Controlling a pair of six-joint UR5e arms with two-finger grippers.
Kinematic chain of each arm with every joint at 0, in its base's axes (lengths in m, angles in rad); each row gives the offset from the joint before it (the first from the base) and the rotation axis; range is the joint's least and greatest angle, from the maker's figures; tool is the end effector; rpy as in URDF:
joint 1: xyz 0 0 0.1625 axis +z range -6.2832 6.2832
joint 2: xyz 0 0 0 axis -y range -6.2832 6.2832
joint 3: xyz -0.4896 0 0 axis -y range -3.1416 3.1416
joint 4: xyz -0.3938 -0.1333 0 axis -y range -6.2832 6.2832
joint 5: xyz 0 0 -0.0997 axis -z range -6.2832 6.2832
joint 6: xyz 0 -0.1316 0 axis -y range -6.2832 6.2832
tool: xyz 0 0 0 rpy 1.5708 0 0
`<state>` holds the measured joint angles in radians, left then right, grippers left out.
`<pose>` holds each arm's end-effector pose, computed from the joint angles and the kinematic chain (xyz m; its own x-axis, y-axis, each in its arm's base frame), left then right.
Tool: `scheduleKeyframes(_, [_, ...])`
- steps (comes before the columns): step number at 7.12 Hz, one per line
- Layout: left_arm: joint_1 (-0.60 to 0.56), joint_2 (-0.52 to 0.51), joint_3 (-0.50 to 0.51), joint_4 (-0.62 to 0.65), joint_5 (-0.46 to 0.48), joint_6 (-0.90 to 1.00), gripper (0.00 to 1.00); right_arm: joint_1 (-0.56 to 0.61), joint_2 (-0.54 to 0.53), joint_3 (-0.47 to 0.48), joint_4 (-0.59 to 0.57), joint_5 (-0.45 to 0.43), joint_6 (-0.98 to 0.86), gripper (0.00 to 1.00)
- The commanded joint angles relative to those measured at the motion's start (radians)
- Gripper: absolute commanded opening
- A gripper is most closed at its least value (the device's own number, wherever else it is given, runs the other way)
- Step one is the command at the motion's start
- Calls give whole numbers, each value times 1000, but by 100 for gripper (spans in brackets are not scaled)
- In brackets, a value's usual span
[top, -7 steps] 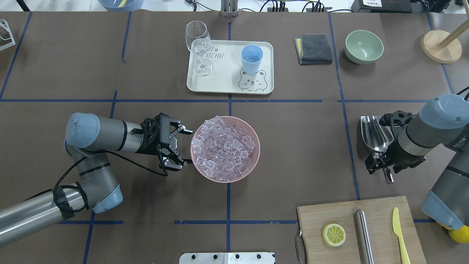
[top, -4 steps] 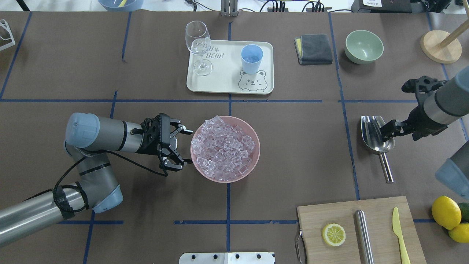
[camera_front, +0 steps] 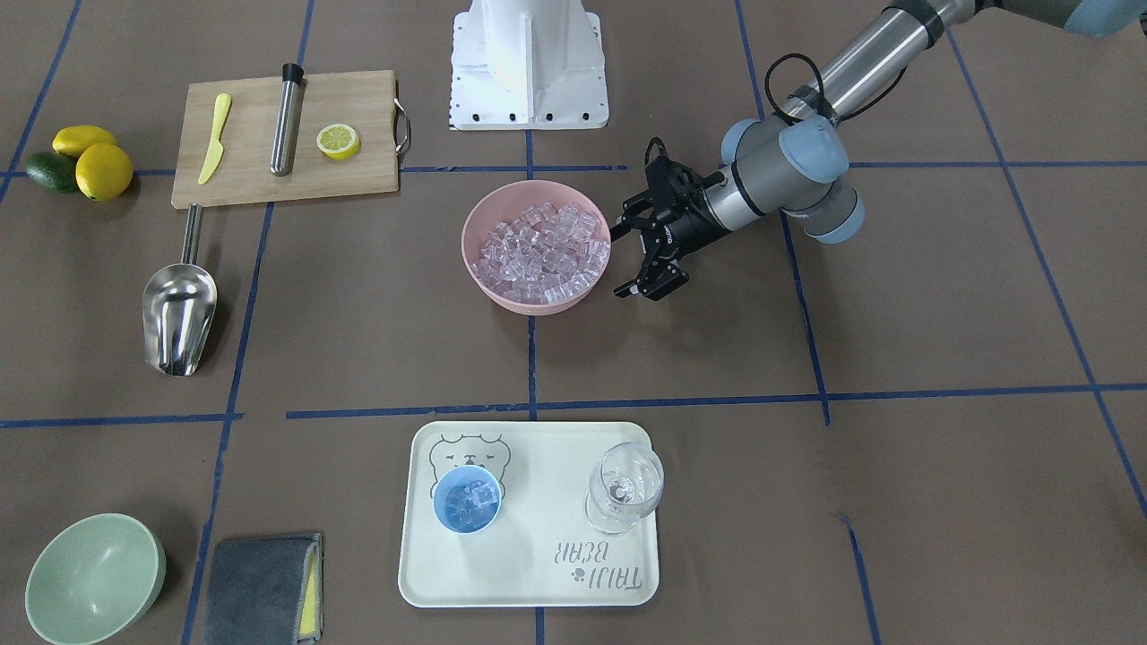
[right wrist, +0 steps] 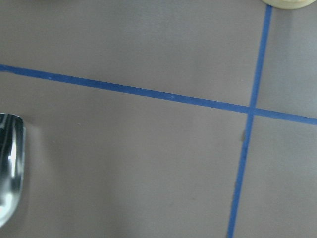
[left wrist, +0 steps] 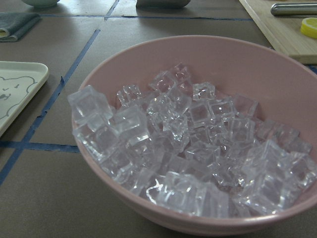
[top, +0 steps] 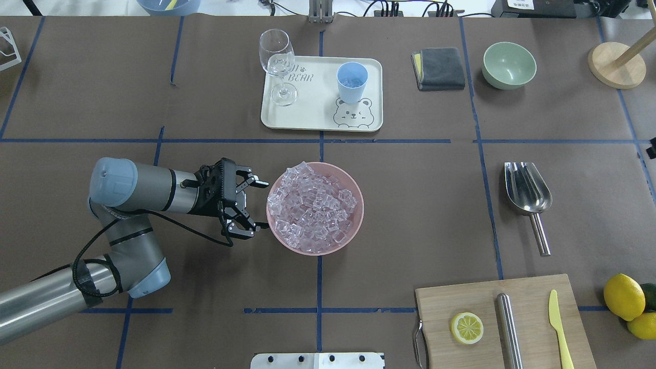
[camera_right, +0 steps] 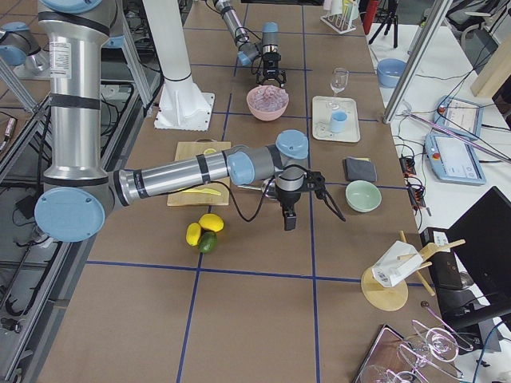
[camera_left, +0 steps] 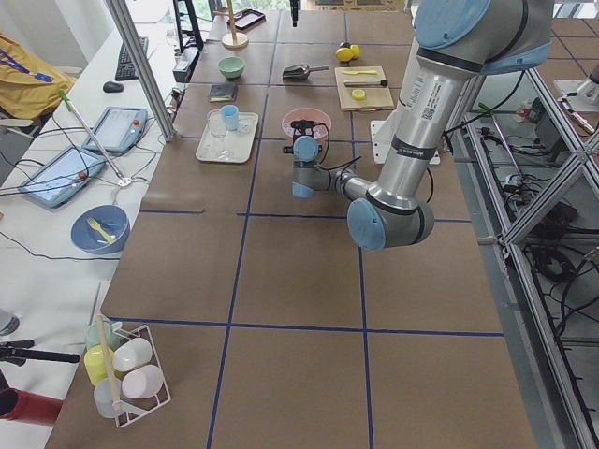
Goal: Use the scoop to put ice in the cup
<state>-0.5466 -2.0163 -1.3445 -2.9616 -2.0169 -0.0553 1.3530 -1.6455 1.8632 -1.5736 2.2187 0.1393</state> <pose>0.5668 -0.4345 0.4144 0.0986 0.9944 -0.0383 0.0390 0.0346 0.9986 -0.0485 -0.4683 0.6469 0.7727 -0.1626 0.6135 0.1048 0.9860 0.1293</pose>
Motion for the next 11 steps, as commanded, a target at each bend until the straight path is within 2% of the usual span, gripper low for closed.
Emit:
scheduleKeyframes(1, [-4,8,-4,1,1,-3,100,185,-106,-18,-19,100,-208,100])
scheduleKeyframes(4, [-64,37,-21,21,35,-81,100,198,-114,-18,-19,101,-188,100])
scheduleKeyframes(5, [-117,80,-43,71,18,-77,100,198,-114,-27,-20,98,-190,100])
scheduleKeyframes(6, [-186,85,-89,242,-52,-77,100,198,-111,-59,-10,92,-193,100])
scheduleKeyframes(7, [-256,85,-158,465,-103,-71,100,198,-111,-61,-8,90,-198,100])
scheduleKeyframes(8, [-316,94,-226,647,-106,-69,100,198,-112,-61,-8,93,-193,100])
scheduleKeyframes(9, [-401,105,-293,840,-150,-57,100,198,-112,-62,-8,96,-191,100])
scheduleKeyframes(10, [-534,125,-330,1003,-233,-55,100,198,-112,-62,-8,96,-191,100])
scheduleKeyframes(11, [-643,157,-323,1060,-238,-54,100,198,-111,-62,-8,98,-191,100])
